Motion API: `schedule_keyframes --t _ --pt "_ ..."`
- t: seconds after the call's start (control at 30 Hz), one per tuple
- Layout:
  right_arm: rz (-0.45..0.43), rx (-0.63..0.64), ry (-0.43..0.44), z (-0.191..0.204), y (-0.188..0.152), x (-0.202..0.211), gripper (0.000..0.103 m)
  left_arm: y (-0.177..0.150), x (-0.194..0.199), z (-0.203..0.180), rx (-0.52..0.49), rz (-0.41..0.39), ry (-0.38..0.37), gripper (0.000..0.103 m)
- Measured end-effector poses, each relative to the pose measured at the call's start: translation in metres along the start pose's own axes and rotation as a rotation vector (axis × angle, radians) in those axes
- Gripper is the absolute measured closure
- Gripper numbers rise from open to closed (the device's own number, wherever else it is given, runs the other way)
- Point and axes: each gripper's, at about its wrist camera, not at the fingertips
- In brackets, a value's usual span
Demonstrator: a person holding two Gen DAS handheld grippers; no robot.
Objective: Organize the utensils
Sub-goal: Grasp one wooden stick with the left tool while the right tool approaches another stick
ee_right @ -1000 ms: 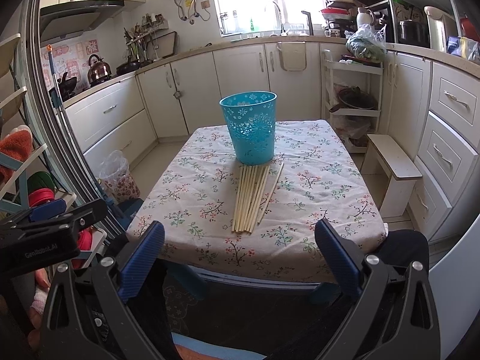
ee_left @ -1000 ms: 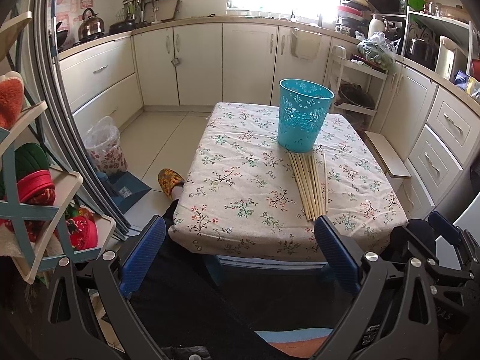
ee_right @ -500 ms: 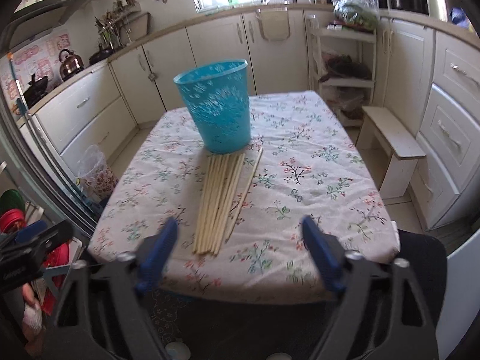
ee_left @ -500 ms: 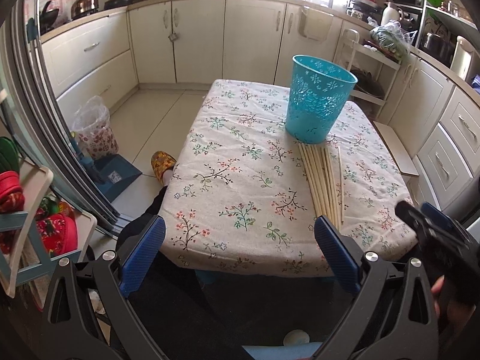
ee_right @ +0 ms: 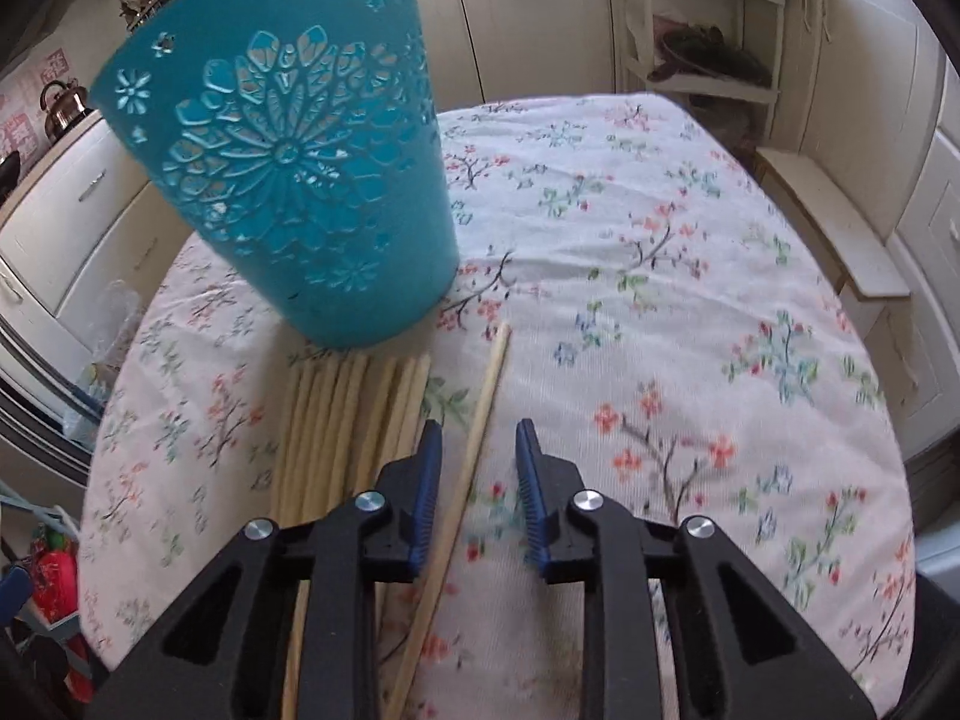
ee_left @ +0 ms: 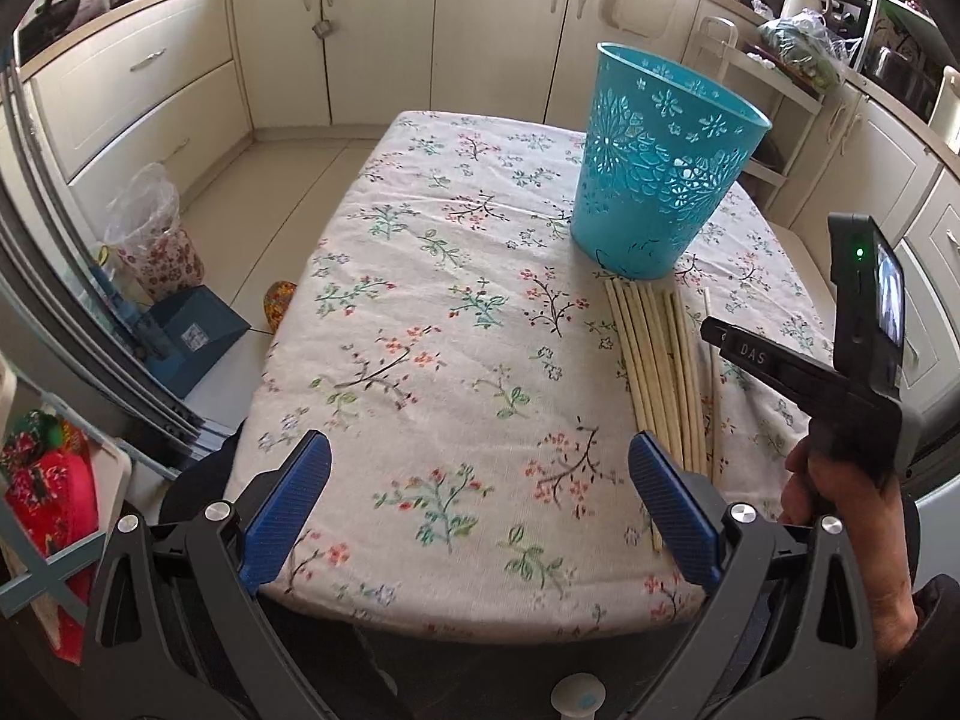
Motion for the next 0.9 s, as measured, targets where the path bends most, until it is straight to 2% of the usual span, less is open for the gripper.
schedule_keyframes --t 0.1,0.17,0.37,0.57,0.77,0.9 --pt "-0.011 0.043 -0.022 0.001 0.003 -0.001 0.085 0.011 -0.022 -0.008 0.002 0.025 -0.005 0.007" --pt "-0.017 0.088 -0.021 0.003 0.001 -0.001 0.094 0.020 -0.039 -0.014 -0.002 0.036 -0.011 0.007" --pt "-0.017 0.239 0.052 -0.009 -0.013 0.013 0.095 0.045 -0.082 -0.036 -0.018 0.066 0.012 0.008" --pt "-0.010 0.166 0.138 -0.037 -0.014 0.014 0.095 0.061 -0.107 -0.055 -0.040 0.077 0.050 0.008" --pt "-0.002 0.128 0.180 -0.041 -0.012 0.016 0.095 0.064 -0.123 -0.068 -0.075 0.106 0.113 0.011" --pt "0.000 0.111 0.201 -0.042 -0.011 0.014 0.095 0.065 -0.128 -0.072 -0.080 0.109 0.113 0.011"
Point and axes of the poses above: each gripper's, at about its wrist camera, not at the fingertips, and x roughly against the way its jaws point, z to its left, y to its top, and after that the axes turned 2 degrees about -x, right-handed
